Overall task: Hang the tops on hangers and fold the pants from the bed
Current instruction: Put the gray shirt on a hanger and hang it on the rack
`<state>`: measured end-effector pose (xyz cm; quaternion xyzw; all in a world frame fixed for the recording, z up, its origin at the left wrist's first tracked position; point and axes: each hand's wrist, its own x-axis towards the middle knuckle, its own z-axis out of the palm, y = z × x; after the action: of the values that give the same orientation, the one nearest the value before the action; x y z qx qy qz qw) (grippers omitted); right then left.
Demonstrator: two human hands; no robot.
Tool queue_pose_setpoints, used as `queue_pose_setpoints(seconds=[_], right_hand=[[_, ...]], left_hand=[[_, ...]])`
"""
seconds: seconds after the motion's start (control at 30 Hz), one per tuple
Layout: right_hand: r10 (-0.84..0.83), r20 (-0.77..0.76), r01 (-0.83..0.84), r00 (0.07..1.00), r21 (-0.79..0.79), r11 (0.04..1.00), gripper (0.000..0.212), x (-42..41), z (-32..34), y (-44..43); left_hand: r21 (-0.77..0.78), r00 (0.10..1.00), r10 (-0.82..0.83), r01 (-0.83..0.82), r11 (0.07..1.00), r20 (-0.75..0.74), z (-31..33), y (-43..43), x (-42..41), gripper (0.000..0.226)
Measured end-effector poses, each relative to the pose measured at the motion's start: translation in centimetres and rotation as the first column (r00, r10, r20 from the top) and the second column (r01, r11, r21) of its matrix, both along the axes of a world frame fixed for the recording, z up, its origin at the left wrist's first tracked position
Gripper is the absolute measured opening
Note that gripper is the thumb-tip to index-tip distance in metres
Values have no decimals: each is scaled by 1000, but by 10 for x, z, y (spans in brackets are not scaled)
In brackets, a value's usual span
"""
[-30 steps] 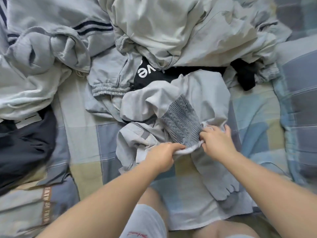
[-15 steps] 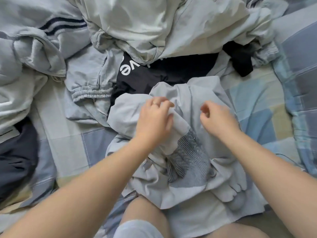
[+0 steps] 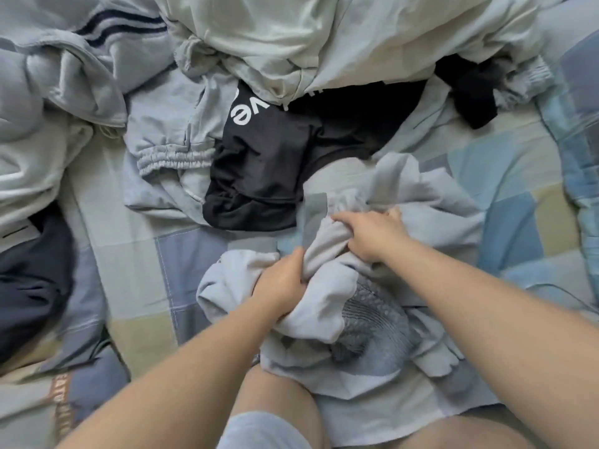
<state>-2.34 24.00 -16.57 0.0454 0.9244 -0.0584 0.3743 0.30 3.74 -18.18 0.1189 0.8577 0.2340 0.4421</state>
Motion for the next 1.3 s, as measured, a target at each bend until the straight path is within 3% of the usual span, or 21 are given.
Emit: queue_pose_setpoints(seconds=[0.13, 0.23, 0.33, 0.37, 0.47, 0.63, 0.73, 0.83, 0.93, 1.0, 1.13, 1.23, 1.3], right_hand=[[-96, 31, 96, 995, 0, 995, 28, 71, 27, -4], [-313, 74, 317, 947, -49, 947, 43, 127, 49, 6], [-534, 22, 524, 845, -228, 820, 25, 175, 83, 24], [-582, 2, 556, 813, -297, 776, 16, 189, 100, 31], [-651, -53, 566, 757, -444, 694, 19, 223, 162, 57], [-753, -99, 577, 651, -580, 575, 23, 266, 271, 98], [-780, -62, 548, 622, -678, 491, 22, 281, 333, 108], [-785, -91, 474, 612, -752, 457, 22, 291, 389, 102], [-767, -101, 403, 633, -804, 438, 33, 293, 435, 86], [-750, -160, 332, 642, -824, 460, 27, 285, 460, 75], [-669, -257, 153, 697, -859, 489, 14, 258, 515, 36], [-516, -387, -62, 764, -840, 539, 57, 241, 554, -9], [-427, -449, -184, 785, -827, 532, 72, 233, 577, -41]], left_hand=[[-35, 994, -69, 72, 997, 82, 23, 9, 58, 55], [-110, 982, -95, 114, 987, 166, 47, 19, 78, 83], [-117, 930, 117, -81, 990, 350, 83, 28, 86, 105], [-109, 901, 172, -140, 984, 399, 100, 30, 89, 103], [-63, 873, 202, -194, 979, 443, 159, 41, 110, 60], [119, 905, 335, -375, 919, 261, 252, 72, 170, 41], [137, 933, 353, -341, 930, -70, 299, 84, 190, 12], [284, 794, 540, -469, 836, -280, 363, 86, 190, 29], [517, 676, 704, -532, 671, -219, 435, 76, 176, 31], [643, 656, 720, -453, 617, -228, 478, 60, 167, 32], [725, 674, 641, -225, 651, -367, 549, 14, 158, 54], [712, 670, 534, -11, 702, -516, 595, -25, 153, 52], [692, 643, 476, 117, 713, -600, 625, -49, 153, 47]])
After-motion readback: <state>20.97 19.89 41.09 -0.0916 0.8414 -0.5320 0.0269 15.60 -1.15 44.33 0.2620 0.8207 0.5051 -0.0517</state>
